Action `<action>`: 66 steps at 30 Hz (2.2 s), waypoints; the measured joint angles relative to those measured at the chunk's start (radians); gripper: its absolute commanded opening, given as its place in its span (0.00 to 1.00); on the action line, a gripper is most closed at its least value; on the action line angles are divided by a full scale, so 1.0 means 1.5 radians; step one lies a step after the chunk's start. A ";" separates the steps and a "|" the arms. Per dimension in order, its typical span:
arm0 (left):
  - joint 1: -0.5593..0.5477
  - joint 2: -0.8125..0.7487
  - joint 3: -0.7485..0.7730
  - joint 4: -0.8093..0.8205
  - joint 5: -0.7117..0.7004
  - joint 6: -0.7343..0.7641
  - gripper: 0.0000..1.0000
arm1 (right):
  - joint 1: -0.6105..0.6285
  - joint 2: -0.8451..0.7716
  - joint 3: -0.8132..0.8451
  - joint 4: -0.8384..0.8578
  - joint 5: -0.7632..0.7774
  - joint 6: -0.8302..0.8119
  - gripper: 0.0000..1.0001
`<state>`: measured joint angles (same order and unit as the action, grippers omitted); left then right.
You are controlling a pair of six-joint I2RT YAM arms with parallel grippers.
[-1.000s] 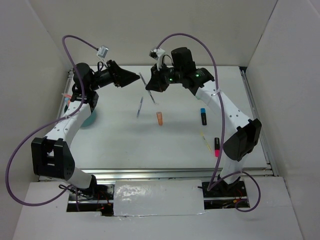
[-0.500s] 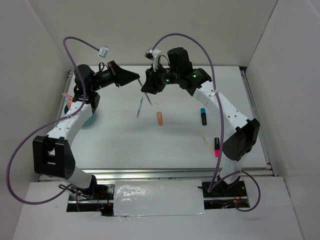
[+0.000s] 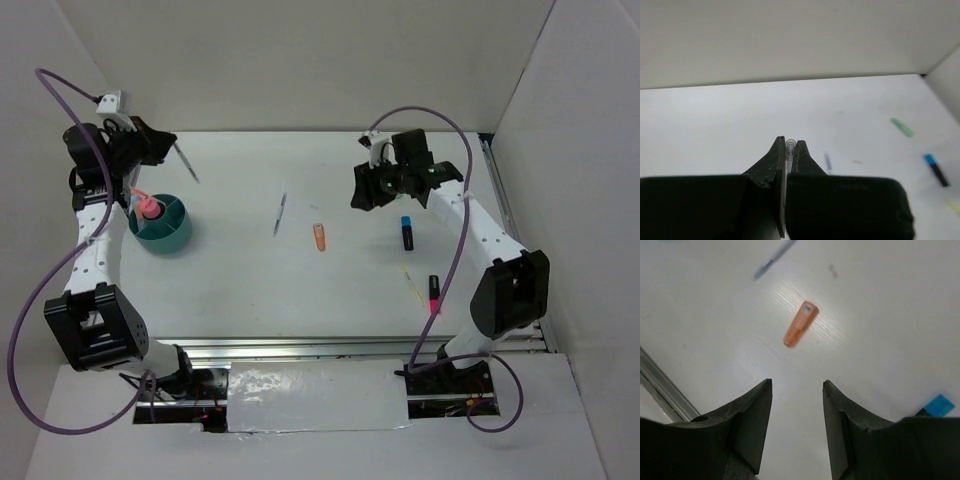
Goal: Sort the stationery into containers
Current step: Place the pen in the storage box, then pick up the pen from the center of the board.
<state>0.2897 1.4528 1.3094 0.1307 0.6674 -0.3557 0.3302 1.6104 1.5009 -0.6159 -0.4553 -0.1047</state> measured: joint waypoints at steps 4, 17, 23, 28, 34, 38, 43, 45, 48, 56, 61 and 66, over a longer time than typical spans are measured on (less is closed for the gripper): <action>0.027 -0.012 -0.021 0.001 -0.081 0.111 0.00 | -0.024 -0.020 -0.089 -0.006 0.038 -0.018 0.50; 0.062 0.056 -0.044 0.043 -0.208 0.255 0.00 | -0.147 -0.062 -0.215 -0.041 0.109 -0.068 0.48; 0.072 0.070 -0.065 0.049 -0.211 0.255 0.00 | -0.173 -0.069 -0.241 -0.071 0.115 -0.082 0.48; 0.073 0.072 -0.097 0.048 -0.208 0.253 0.07 | -0.174 -0.069 -0.266 -0.087 0.115 -0.089 0.49; 0.073 0.076 -0.117 0.045 -0.202 0.253 0.49 | -0.167 -0.069 -0.289 -0.104 0.119 -0.090 0.48; 0.073 0.076 -0.116 0.045 -0.199 0.250 0.56 | -0.142 -0.064 -0.299 -0.109 0.124 -0.091 0.47; 0.073 0.076 -0.116 0.042 -0.199 0.250 0.64 | -0.113 -0.047 -0.316 -0.115 0.129 -0.089 0.47; 0.073 0.076 -0.116 0.042 -0.198 0.249 0.66 | -0.102 -0.041 -0.332 -0.118 0.137 -0.085 0.47; 0.073 0.076 -0.113 0.040 -0.198 0.249 0.67 | -0.092 -0.023 -0.340 -0.129 0.156 -0.075 0.46; 0.073 0.069 -0.100 0.037 -0.194 0.233 0.67 | -0.089 0.032 -0.337 -0.132 0.209 -0.040 0.42; 0.073 0.062 -0.097 0.037 -0.189 0.227 0.67 | -0.085 0.057 -0.326 -0.132 0.244 -0.026 0.35; 0.073 0.059 -0.093 0.037 -0.171 0.214 0.67 | -0.079 0.086 -0.318 -0.142 0.266 -0.021 0.25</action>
<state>0.3988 1.5417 1.1694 0.1864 0.4103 -0.0353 0.2123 1.7397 1.0237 -0.8291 -0.0563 -0.1360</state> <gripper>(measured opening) 0.670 0.300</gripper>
